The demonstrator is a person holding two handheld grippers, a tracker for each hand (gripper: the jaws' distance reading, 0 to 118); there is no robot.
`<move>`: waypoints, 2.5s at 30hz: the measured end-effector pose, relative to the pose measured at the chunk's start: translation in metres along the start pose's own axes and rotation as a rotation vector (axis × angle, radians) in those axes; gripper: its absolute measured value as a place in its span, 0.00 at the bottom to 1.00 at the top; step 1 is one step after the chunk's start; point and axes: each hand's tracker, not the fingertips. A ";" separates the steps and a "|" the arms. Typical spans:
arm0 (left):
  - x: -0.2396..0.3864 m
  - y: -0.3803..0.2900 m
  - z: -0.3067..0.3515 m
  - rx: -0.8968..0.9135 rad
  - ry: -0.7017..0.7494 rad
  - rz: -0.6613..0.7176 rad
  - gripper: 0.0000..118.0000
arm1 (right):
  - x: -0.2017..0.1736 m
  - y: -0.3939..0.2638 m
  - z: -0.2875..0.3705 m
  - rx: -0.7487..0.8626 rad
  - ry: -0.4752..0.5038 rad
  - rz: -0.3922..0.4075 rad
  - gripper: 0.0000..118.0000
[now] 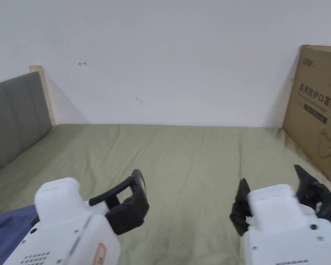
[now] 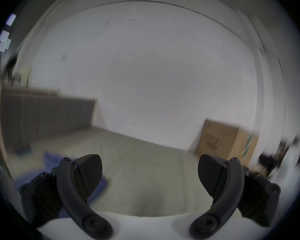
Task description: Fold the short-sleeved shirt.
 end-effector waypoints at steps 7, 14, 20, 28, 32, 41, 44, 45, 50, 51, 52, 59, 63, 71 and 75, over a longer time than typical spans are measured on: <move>-0.081 -0.071 -0.008 -0.043 0.028 0.770 0.96 | -0.072 -0.019 0.008 0.058 0.246 0.492 0.67; -0.061 -0.037 -0.011 -0.049 0.143 0.413 0.96 | -0.074 -0.024 0.001 -0.050 0.291 0.263 0.67; 0.016 -0.017 -0.017 -0.058 0.208 -0.450 0.95 | -0.013 -0.018 -0.022 -0.263 0.295 -0.600 0.67; 0.028 -0.050 -0.008 -0.110 0.189 -0.651 0.95 | -0.023 -0.041 0.016 -0.267 0.197 -0.575 0.67; 0.027 -0.028 -0.007 -0.075 0.165 -0.554 0.95 | -0.006 -0.016 0.017 -0.191 0.165 -0.596 0.67; 0.035 -0.017 -0.002 -0.077 0.117 -0.509 0.33 | 0.016 -0.026 0.017 -0.126 0.113 -0.572 0.23; 0.033 -0.025 -0.003 -0.067 0.187 -0.498 0.01 | 0.015 -0.038 0.015 -0.161 0.120 -0.596 0.01; 0.029 -0.027 -0.003 -0.067 0.169 -0.493 0.00 | 0.018 -0.041 0.013 -0.179 0.180 -0.612 0.00; 0.023 -0.025 -0.008 -0.090 0.144 -0.425 0.00 | 0.011 -0.045 0.010 -0.182 0.181 -0.559 0.00; 0.024 -0.026 -0.009 -0.091 0.145 -0.432 0.00 | 0.012 -0.044 0.009 -0.183 0.201 -0.574 0.00; 0.025 -0.026 -0.010 -0.098 0.150 -0.449 0.00 | 0.012 -0.044 0.009 -0.183 0.210 -0.591 0.00; 0.024 -0.018 -0.012 -0.104 0.146 -0.447 0.00 | 0.008 -0.035 0.004 -0.171 0.238 -0.601 0.00; 0.009 -0.003 -0.001 -0.075 0.191 -0.441 0.00 | -0.001 -0.019 -0.001 -0.137 0.297 -0.580 0.00; -0.053 0.037 0.045 -0.001 0.474 -0.398 0.00 | -0.060 0.032 -0.005 -0.030 0.600 -0.602 0.00; -0.075 0.051 0.069 0.017 0.586 -0.388 0.00 | -0.093 0.049 0.000 -0.024 0.745 -0.605 0.00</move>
